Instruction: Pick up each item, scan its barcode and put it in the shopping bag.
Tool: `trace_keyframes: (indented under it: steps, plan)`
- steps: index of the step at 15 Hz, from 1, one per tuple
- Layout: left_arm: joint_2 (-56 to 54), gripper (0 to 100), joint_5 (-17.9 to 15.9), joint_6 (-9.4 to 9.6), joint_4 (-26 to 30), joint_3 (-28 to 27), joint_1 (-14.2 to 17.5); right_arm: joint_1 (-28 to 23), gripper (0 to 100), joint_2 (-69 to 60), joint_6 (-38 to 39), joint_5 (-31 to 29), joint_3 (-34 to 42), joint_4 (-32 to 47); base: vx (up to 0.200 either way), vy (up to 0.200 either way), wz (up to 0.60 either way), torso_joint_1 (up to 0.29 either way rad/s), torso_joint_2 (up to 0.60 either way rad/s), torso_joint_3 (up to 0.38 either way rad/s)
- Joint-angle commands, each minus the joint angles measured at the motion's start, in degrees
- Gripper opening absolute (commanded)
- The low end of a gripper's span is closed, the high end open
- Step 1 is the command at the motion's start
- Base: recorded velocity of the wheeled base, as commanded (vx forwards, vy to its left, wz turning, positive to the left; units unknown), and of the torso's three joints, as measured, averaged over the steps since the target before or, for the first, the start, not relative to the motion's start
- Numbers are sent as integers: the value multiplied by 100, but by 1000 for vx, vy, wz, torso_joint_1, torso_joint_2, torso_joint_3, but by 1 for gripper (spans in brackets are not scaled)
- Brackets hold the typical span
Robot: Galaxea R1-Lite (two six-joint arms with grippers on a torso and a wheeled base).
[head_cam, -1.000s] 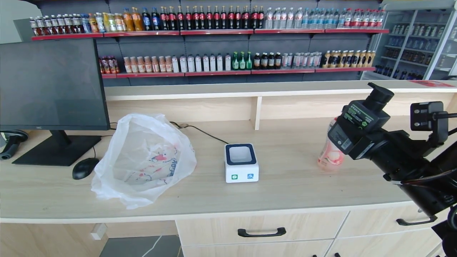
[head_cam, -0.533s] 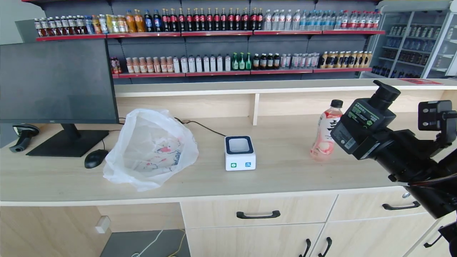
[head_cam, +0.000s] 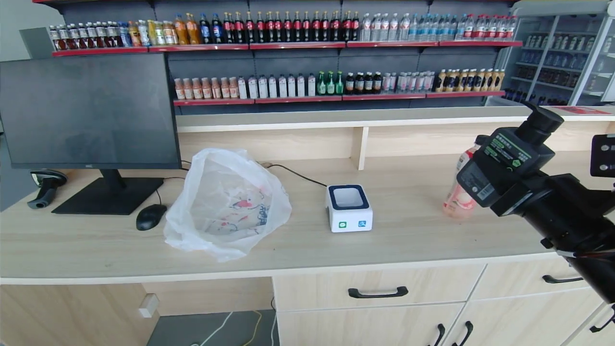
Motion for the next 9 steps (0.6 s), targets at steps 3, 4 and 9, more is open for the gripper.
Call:
trace_keyframes:
  steps: [3,4,9]
  plan:
    - [-2,100,1,-1,0,0,4,1,0,-33,4,1,3,-8,0,200,0,1,4,2]
    - [-2,100,1,-1,0,0,4,1,0,-60,13,1,21,-8,0,200,0,-7,2,2]
    - [6,100,1,8,0,0,4,-43,0,-42,83,1,-32,-8,0,0,0,0,0,0]
